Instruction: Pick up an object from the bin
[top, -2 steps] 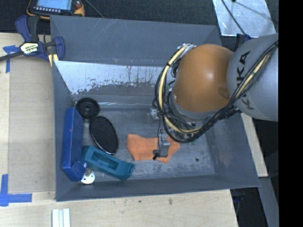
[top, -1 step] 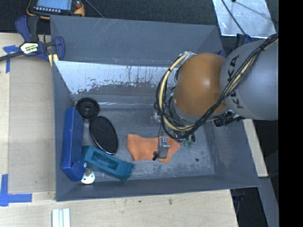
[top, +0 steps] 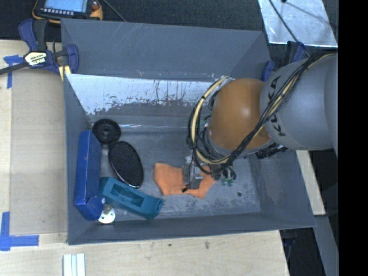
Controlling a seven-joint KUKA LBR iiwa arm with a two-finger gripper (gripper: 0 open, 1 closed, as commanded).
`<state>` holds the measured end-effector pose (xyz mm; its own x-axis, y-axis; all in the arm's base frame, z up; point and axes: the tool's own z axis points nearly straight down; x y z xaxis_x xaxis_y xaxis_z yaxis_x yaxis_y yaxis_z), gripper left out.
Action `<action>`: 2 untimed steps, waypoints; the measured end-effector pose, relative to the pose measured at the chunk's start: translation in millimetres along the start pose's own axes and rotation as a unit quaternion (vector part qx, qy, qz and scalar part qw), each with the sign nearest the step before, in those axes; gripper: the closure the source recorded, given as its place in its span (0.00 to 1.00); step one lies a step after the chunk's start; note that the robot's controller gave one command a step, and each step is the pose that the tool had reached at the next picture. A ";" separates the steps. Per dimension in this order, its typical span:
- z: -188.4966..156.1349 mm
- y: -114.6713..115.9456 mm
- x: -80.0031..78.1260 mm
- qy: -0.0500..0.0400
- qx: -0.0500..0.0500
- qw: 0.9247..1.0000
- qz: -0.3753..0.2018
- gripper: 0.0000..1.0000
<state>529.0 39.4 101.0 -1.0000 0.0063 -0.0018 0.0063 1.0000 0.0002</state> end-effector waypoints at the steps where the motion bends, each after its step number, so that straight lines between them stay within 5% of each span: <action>1: 0.0 -0.1 0.0 0.000 0.000 1.000 0.000 0.00; 2: 0.0 -0.1 0.0 0.000 0.000 1.000 0.000 1.00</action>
Offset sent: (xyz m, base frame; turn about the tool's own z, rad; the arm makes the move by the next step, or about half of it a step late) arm 0.0000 0.0000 0.0000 0.0000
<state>529.0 39.3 101.1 -1.0000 0.0066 -0.0018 0.0066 1.0000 0.0002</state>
